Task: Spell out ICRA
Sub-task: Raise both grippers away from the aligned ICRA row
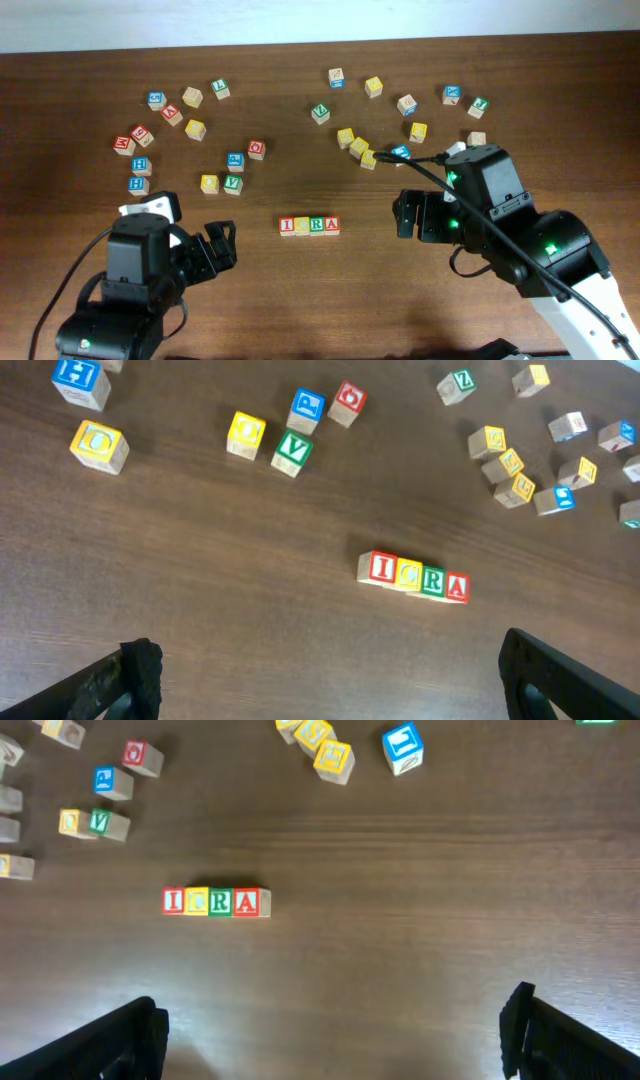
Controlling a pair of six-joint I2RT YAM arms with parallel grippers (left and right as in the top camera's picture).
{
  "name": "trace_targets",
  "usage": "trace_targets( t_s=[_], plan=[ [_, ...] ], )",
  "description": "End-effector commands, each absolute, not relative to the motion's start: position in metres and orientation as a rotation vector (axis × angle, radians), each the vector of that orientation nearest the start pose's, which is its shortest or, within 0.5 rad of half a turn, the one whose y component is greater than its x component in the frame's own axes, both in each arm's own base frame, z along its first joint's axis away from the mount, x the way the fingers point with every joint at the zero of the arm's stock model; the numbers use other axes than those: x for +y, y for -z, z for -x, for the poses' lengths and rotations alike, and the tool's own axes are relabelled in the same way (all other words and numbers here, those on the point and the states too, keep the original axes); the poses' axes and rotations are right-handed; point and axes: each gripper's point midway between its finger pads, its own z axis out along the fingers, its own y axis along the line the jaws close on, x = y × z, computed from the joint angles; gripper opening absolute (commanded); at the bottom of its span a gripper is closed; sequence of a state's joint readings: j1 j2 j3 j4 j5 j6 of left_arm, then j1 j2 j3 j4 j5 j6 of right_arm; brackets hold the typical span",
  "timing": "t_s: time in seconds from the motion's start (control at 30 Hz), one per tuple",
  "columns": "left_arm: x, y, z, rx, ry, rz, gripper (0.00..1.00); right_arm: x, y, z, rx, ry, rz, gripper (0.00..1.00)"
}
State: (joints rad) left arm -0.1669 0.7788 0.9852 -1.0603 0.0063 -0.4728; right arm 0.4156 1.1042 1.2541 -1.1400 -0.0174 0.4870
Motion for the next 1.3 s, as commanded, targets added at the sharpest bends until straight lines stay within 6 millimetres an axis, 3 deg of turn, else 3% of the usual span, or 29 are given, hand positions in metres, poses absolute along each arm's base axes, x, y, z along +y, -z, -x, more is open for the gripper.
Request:
trace_targets(
  t_s=[0.0, 0.2, 1.27],
  plan=[
    [-0.0348, -0.2184, -0.2195, 2.424, 0.279, 0.398, 0.99, 0.1095, -0.2336, -0.2516, 2.606, -0.318, -0.094, 0.98],
    [-0.0353, -0.2183, -0.2193, 2.425, 0.283, 0.396, 0.99, 0.1132, -0.2372, -0.2601, 2.574, -0.334, -0.093, 0.98],
    [-0.0353, -0.2183, -0.2193, 2.425, 0.283, 0.396, 0.99, 0.1132, -0.237, -0.2598, 2.575, -0.334, -0.093, 0.98]
  ],
)
